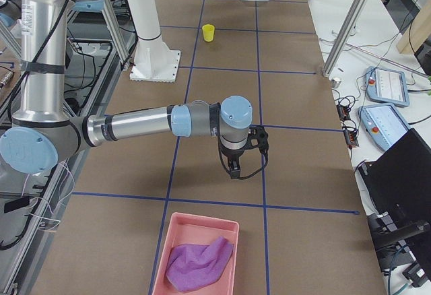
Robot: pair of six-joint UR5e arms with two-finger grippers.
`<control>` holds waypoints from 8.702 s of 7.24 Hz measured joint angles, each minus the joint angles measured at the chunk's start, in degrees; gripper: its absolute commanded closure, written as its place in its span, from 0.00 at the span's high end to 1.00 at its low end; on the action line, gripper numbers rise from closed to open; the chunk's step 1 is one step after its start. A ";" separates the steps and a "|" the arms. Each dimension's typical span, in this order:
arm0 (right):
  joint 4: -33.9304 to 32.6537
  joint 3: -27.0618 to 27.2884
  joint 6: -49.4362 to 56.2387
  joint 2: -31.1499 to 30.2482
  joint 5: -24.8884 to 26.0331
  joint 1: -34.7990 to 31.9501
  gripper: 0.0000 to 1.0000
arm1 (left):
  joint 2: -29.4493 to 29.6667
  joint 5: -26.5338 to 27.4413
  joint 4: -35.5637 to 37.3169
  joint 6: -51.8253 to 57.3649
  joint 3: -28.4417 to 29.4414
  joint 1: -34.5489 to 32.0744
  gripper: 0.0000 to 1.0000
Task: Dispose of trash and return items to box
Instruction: 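Release the bowl into the clear plastic bin with the left gripper, then reach the left gripper to the yellow cup and grip its rim, then carry the yellow cup with the left gripper into the clear bin, then open the left gripper to release the cup inside the bin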
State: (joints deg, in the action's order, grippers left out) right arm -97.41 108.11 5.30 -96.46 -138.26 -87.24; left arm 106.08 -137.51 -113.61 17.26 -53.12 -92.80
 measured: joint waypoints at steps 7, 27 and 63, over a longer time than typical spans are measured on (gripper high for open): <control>0.09 0.53 -0.80 0.13 -0.16 1.37 1.00 | -13.65 0.57 0.62 -48.17 -45.84 22.03 0.97; 0.12 0.55 -0.23 -0.94 -0.09 1.37 1.00 | -13.18 25.57 11.11 -82.81 -70.02 64.82 0.00; 0.11 2.63 -3.86 -0.58 -0.65 1.81 1.00 | 7.66 -0.94 9.45 -30.60 -7.36 -3.41 0.99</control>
State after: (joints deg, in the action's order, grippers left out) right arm -97.30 110.74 1.44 -97.04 -138.91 -85.43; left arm 113.74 -138.45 -104.16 -13.35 -60.48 -96.21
